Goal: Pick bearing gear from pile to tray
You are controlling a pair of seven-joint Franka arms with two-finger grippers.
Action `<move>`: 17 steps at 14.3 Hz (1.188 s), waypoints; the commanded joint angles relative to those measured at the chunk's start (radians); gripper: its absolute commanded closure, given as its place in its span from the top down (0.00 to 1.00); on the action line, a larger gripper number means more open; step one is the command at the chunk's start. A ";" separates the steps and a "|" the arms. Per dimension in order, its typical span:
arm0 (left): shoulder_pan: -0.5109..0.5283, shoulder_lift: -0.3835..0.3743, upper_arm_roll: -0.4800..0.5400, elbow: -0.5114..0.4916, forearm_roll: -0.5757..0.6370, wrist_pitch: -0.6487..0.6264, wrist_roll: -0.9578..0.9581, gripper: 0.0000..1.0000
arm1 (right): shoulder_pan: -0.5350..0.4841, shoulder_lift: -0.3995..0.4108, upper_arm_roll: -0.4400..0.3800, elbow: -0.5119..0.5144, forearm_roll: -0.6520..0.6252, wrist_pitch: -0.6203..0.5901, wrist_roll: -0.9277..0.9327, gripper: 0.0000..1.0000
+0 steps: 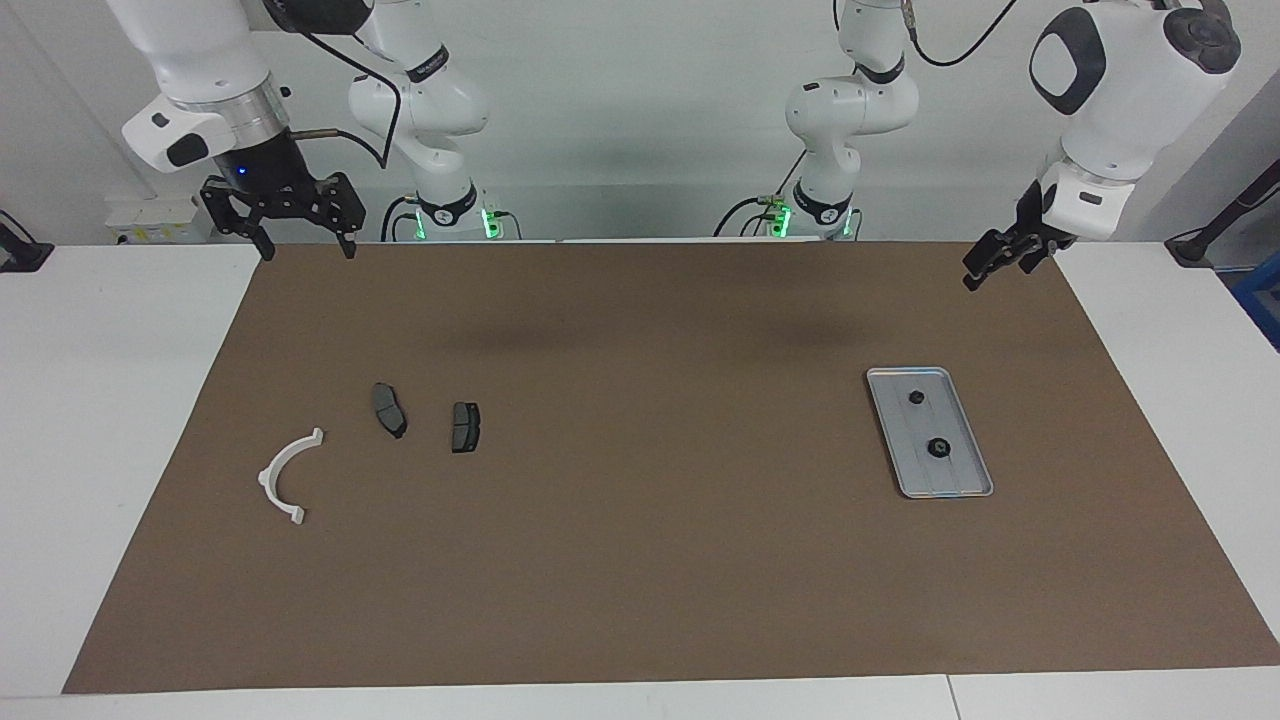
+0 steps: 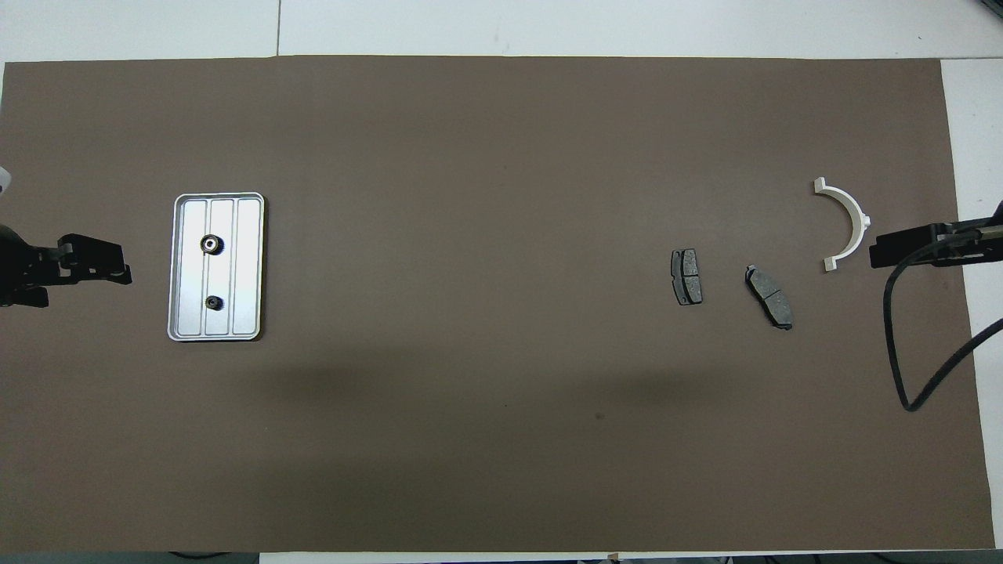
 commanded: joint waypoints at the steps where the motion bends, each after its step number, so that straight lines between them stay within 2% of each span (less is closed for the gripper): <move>1: -0.022 0.080 0.024 0.104 -0.005 -0.051 0.022 1.00 | -0.005 -0.005 0.005 -0.012 0.034 0.020 0.024 1.00; 10: -0.013 0.066 0.010 0.145 0.002 -0.120 0.026 1.00 | -0.015 -0.005 0.003 -0.010 0.034 0.018 0.024 1.00; 17: -0.022 0.071 0.004 0.151 0.000 -0.116 0.107 1.00 | -0.018 -0.005 0.003 -0.012 0.034 0.018 0.023 1.00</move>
